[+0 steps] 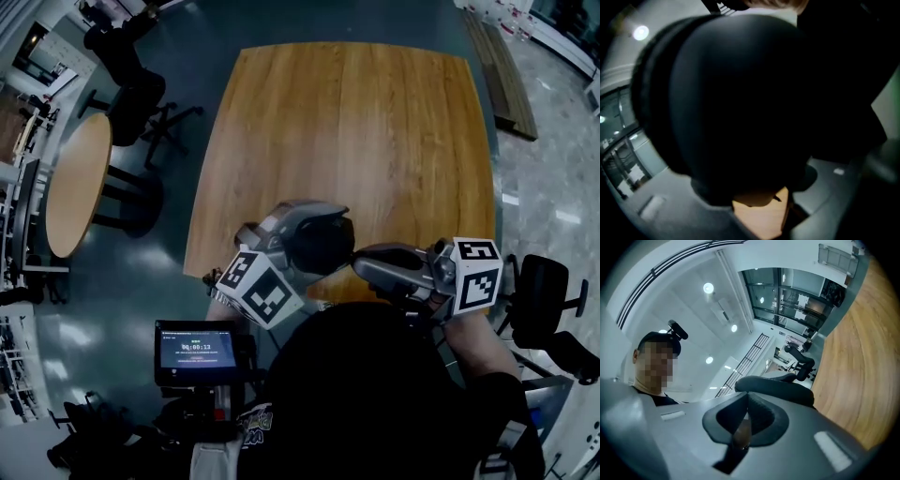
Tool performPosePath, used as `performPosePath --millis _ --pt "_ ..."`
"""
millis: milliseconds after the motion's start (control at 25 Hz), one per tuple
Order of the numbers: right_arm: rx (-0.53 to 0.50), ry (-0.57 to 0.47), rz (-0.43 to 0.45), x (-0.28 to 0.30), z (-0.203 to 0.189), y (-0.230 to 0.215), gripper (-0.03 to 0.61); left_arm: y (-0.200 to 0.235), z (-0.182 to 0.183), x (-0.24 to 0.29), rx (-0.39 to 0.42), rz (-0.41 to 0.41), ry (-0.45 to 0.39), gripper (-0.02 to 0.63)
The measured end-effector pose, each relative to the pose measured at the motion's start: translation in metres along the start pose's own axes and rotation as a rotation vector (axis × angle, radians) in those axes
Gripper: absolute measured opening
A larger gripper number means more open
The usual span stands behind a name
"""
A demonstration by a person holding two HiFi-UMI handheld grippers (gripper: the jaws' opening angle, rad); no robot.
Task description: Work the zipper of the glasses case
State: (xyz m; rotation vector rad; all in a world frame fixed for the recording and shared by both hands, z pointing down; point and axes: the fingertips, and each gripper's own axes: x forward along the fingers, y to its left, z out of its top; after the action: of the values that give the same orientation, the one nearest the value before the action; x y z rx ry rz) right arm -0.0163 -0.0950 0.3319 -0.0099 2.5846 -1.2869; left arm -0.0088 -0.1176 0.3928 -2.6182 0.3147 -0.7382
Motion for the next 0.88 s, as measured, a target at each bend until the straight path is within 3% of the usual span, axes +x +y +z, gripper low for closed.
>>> performPosePath --millis 160,440,600,720,880 --pt "0.004 0.0 -0.118 -0.002 -0.004 -0.017 0.006 0.007 -0.036 0.009 0.085 0.074 0.206 0.296" --pt "-0.078 0.011 -0.281 -0.003 -0.012 -0.035 0.006 0.034 -0.077 0.002 0.361 0.255 0.551 0.296" --pt "-0.147 0.013 -0.345 0.001 -0.012 -0.036 0.008 0.043 -0.09 -0.002 0.411 0.292 0.645 0.296" --pt "-0.204 0.073 -0.342 0.01 -0.02 -0.03 0.006 0.043 -0.102 -0.002 0.522 0.275 0.745 0.296" --pt "-0.23 0.122 -0.365 0.024 -0.027 -0.034 0.008 0.037 -0.109 0.004 0.606 0.237 0.774 0.296"
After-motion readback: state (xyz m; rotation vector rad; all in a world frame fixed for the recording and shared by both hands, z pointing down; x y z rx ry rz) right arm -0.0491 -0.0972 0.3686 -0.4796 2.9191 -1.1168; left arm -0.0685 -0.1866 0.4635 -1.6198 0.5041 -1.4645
